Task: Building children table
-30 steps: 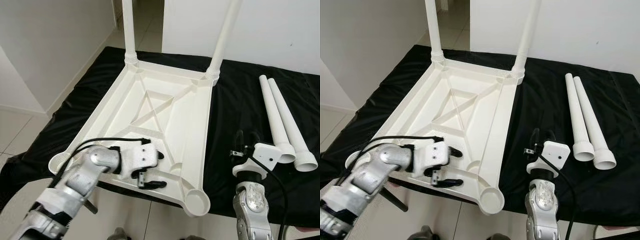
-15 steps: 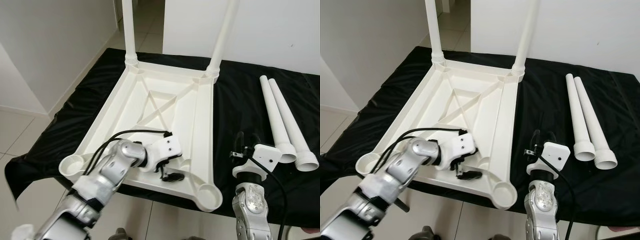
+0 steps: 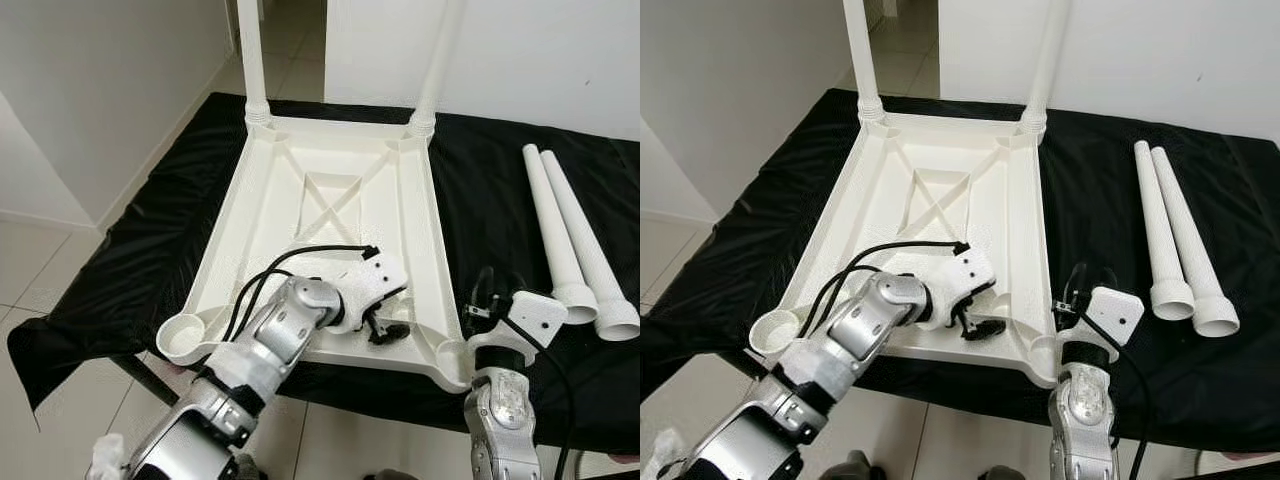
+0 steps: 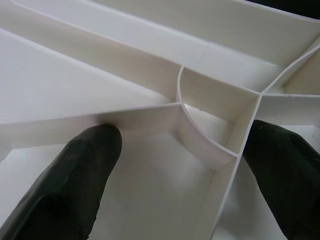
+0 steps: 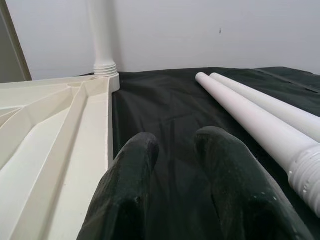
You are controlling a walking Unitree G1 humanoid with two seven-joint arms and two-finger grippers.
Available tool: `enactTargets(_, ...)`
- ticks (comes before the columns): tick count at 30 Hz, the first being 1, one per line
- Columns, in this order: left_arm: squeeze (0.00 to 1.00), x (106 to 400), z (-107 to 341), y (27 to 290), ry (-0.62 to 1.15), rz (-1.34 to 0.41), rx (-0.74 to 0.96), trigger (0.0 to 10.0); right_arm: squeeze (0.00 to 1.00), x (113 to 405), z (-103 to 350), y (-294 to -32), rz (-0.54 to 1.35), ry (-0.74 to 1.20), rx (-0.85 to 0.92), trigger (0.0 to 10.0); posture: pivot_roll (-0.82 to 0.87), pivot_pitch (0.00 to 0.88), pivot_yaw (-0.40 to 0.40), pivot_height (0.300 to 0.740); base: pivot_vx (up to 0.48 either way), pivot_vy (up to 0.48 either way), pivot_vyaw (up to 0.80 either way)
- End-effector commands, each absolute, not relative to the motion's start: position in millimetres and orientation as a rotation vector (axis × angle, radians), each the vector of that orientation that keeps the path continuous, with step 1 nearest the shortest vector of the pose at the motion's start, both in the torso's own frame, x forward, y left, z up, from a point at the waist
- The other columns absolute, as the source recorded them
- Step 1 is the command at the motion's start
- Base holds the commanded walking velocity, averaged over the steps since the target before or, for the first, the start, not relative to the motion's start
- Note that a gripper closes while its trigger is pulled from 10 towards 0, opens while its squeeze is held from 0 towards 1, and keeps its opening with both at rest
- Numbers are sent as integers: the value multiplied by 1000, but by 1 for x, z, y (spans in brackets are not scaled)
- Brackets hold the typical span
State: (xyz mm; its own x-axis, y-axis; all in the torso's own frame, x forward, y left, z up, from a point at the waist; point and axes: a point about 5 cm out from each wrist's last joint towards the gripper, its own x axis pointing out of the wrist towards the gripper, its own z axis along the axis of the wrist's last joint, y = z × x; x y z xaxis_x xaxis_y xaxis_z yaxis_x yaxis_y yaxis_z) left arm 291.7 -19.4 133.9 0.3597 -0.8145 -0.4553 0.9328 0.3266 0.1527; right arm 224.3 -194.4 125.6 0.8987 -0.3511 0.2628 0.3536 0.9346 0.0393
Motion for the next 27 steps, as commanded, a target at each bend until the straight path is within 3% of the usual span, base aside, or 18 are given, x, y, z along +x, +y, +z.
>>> enactTargets(1, 0, 299, 140, -14, 283, -1082, 446, 10000, 0, 224, 131, -200, -385, -293, -12, 10000, -1, 28, 48, 740, 0, 0, 0)
enactTargets(13, 0, 281, 188, -12, -67, -1241, 178, 10000, 0, 232, 142, -230, -453, -330, -63, 10000, 7, 15, 25, 740, 0, 0, 0)
enactTargets(20, 12, 281, 191, -10, -94, -1250, 153, 10000, 0, 237, 145, -239, -474, -335, -63, 10000, 3, 11, 19, 740, 0, 0, 0)
enactTargets(27, 0, 306, 201, 4, -178, -1019, 78, 10000, 0, 247, 156, -248, -486, -350, -108, 10000, -25, 0, 14, 740, 0, 0, 0)
